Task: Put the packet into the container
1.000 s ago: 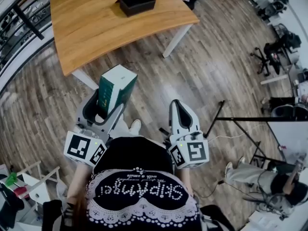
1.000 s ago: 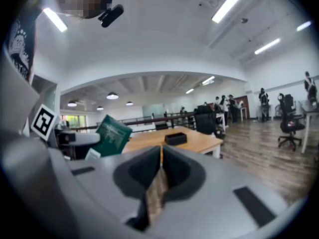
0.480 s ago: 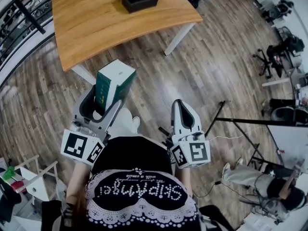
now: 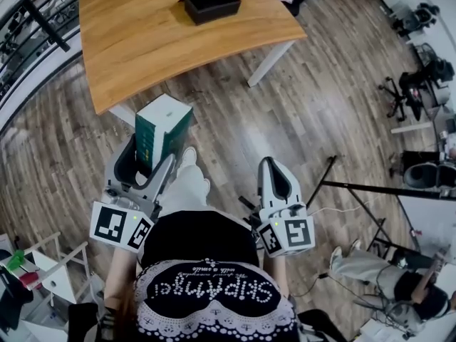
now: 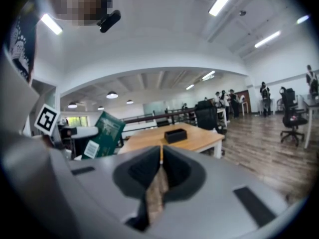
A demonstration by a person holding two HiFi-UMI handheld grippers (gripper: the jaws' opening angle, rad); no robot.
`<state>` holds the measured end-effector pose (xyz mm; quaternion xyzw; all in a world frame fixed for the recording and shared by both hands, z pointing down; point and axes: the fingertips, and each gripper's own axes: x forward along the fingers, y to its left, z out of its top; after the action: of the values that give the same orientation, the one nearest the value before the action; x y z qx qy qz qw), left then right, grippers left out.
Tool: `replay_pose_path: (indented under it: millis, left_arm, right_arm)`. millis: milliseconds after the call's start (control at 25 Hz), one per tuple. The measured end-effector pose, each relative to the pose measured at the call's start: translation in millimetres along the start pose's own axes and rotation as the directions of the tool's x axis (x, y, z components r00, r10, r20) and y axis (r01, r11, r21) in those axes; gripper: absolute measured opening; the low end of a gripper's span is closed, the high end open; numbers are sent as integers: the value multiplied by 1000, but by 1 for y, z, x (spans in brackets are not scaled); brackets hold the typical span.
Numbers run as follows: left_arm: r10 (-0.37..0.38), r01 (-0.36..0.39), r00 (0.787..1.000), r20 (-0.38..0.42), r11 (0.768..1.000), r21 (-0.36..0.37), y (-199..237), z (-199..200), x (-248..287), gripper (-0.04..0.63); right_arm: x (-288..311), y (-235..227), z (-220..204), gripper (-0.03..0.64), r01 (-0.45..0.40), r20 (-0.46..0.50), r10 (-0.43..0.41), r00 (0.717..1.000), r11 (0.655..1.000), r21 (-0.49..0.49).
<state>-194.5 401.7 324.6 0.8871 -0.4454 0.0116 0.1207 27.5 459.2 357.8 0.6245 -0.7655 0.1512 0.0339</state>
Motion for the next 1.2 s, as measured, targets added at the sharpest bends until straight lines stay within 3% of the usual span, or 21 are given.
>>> replay_pose_path:
  millis: [440, 720, 1200]
  left_arm:
    - [-4, 4, 1000, 7, 1000, -21, 63, 25, 73, 348]
    - [-55, 55, 998, 14, 998, -21, 94, 46, 124, 348]
    - [-102, 102, 995, 24, 995, -7, 126, 59, 151, 348]
  right_arm:
    - [82, -19, 25, 37, 54, -47, -53, 997, 998, 20]
    - [126, -27, 46, 37, 106, -22, -106, 994, 993, 45]
    - [149, -22, 55, 37, 163, -12, -162, 987, 985, 52]
